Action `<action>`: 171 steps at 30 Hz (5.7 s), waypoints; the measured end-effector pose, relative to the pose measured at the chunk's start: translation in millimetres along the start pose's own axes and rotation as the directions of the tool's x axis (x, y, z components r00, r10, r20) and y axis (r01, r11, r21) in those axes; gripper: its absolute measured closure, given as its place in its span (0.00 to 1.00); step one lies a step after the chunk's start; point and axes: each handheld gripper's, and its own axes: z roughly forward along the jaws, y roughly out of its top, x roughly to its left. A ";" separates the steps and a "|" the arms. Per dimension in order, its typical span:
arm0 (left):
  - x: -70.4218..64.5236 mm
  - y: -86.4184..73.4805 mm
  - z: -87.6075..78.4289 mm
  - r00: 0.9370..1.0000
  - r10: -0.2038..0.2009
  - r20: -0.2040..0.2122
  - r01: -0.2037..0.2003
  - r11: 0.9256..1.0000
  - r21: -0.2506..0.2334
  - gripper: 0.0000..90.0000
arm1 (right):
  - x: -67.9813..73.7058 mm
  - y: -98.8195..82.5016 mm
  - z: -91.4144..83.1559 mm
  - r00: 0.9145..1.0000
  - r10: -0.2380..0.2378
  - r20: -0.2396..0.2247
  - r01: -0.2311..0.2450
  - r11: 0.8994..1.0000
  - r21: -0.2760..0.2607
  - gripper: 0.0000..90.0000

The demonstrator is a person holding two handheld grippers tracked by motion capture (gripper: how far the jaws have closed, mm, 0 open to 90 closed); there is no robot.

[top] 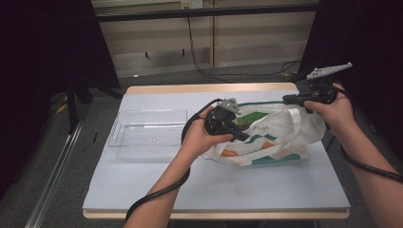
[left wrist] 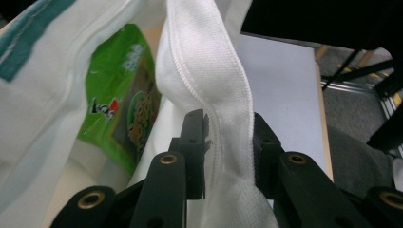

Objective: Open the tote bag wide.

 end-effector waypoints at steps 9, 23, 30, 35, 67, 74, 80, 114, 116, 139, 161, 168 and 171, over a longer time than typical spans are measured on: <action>-4.9 -6.4 7.4 0.996 0.031 0.083 -0.033 0.999 0.027 0.94 | -1.9 0.5 -0.5 1.000 0.024 0.003 -0.024 1.000 -0.004 0.99; -10.7 -14.1 17.1 0.992 0.051 0.118 -0.062 0.993 0.095 0.94 | -8.1 4.5 5.9 0.999 0.042 0.035 -0.042 0.999 0.008 0.99; -9.7 -16.4 18.5 0.992 0.040 0.118 -0.053 0.993 0.107 0.94 | -13.3 1.2 10.6 0.997 0.054 0.047 -0.054 0.999 -0.002 0.99; -9.3 -18.1 19.7 0.990 0.033 0.134 -0.049 0.992 0.119 0.94 | -13.8 3.0 11.3 0.997 0.053 0.058 -0.052 0.999 -0.012 0.99; -4.3 -19.9 9.1 0.994 0.015 0.111 -0.022 0.998 0.065 0.93 | -9.3 3.4 7.0 1.000 -0.010 0.022 0.010 1.000 0.012 0.67; -4.2 -19.3 7.1 0.996 0.010 0.091 -0.015 0.998 0.054 0.93 | -15.8 -6.2 1.3 0.999 -0.027 0.017 0.027 0.999 0.021 0.58; -2.4 -18.9 5.6 0.996 0.003 0.085 -0.007 0.999 0.047 0.92 | -16.8 -11.5 1.1 0.999 -0.039 -0.016 0.040 0.998 0.044 0.60; -0.2 -23.8 11.8 0.992 -0.022 0.126 0.014 0.998 0.063 0.92 | -29.9 9.1 9.0 0.999 0.029 0.032 -0.028 0.999 -0.017 0.91; 1.1 -25.4 12.8 0.992 -0.019 0.127 0.011 0.998 0.065 0.92 | -31.8 9.0 12.6 0.999 0.029 0.037 -0.028 0.999 -0.020 0.91; 10.0 -40.3 23.2 0.988 -0.042 0.150 0.026 0.994 0.102 0.93 | -50.0 2.9 40.4 0.996 0.050 0.073 -0.048 0.999 -0.021 0.91; 13.4 -49.0 30.3 0.985 -0.055 0.163 0.038 0.994 0.106 0.93 | -57.6 -3.0 58.7 0.994 0.069 0.082 -0.069 0.998 -0.005 0.91; 14.4 -53.8 33.7 0.983 -0.057 0.173 0.037 0.992 0.117 0.93 | -59.7 -7.0 63.7 0.993 0.073 0.088 -0.074 0.997 -0.001 0.91; 14.7 -54.6 34.9 0.982 -0.063 0.176 0.043 0.992 0.116 0.93 | -60.6 -8.7 66.0 0.993 0.076 0.090 -0.077 0.997 0.001 0.91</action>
